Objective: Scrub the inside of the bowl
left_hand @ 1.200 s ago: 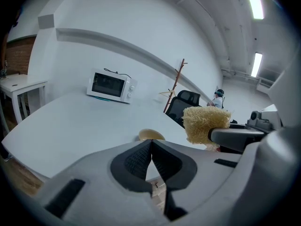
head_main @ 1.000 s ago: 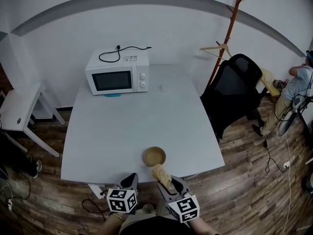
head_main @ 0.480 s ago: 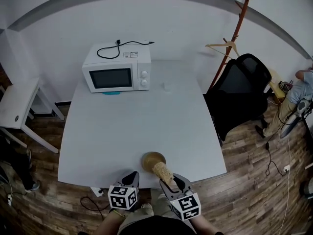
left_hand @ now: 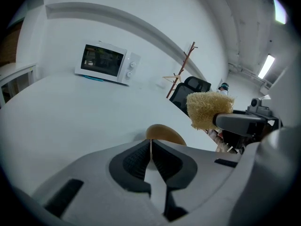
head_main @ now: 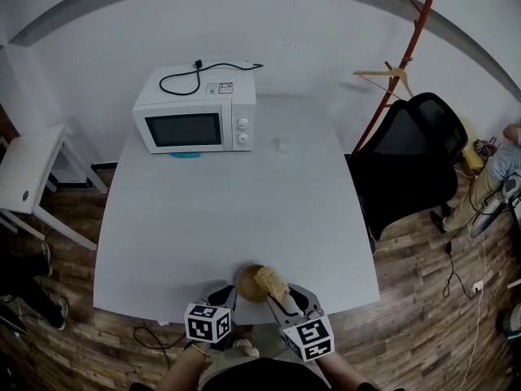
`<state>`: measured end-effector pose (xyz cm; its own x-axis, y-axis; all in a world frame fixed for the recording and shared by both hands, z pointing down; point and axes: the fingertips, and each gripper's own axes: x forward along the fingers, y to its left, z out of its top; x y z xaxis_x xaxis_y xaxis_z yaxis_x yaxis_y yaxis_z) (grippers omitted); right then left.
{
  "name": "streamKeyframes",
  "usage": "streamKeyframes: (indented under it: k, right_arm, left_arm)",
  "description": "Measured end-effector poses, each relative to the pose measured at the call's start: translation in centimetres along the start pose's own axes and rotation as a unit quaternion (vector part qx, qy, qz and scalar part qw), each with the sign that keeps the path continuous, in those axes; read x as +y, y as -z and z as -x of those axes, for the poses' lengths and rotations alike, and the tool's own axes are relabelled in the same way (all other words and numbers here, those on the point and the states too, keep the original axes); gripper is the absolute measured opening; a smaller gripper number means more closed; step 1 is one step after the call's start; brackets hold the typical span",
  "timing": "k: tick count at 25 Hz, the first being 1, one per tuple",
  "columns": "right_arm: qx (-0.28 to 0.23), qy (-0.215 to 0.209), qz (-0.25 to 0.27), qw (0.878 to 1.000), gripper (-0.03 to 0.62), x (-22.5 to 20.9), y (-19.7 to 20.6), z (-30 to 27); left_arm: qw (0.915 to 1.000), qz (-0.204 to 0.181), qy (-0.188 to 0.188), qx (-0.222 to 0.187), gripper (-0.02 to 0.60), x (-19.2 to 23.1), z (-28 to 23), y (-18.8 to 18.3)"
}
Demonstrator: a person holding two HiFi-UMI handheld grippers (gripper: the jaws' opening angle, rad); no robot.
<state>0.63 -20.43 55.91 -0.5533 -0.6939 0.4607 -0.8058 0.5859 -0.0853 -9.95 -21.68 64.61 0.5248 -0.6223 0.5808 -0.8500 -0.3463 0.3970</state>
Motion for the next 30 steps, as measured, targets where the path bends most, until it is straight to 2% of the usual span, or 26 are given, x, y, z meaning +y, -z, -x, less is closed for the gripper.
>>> streamKeyframes:
  k: [10, 12, 13, 20, 24, 30]
  right_arm:
    - [0.012, -0.007, -0.006, 1.000, 0.176, -0.8, 0.6, -1.4]
    - [0.014, -0.008, -0.007, 1.000, 0.176, -0.8, 0.8, -1.5]
    - [0.015, -0.008, -0.009, 1.000, 0.176, -0.8, 0.9, -1.5]
    - [0.023, -0.005, -0.013, 1.000, 0.176, -1.2, 1.9, -1.3]
    - [0.025, -0.003, -0.015, 1.000, 0.176, -1.4, 2.1, -1.2]
    - [0.027, -0.007, -0.015, 0.999, 0.176, -1.2, 2.4, -1.2]
  left_arm:
    - [0.9991, 0.035, 0.019, 0.013, 0.025, 0.3, -2.8, -0.2]
    - [0.9987, 0.040, 0.026, 0.017, 0.087, 0.2, -3.3, -0.2]
    - [0.9986, 0.041, 0.027, 0.018, 0.094, 0.2, -3.5, -0.2]
    - [0.9985, 0.037, 0.021, 0.034, 0.081, 0.8, -4.7, 0.4]
    - [0.9989, 0.036, 0.013, 0.027, 0.035, 0.9, -4.7, 0.0]
    - [0.9997, 0.019, 0.001, 0.018, 0.032, 0.8, -4.3, -0.5]
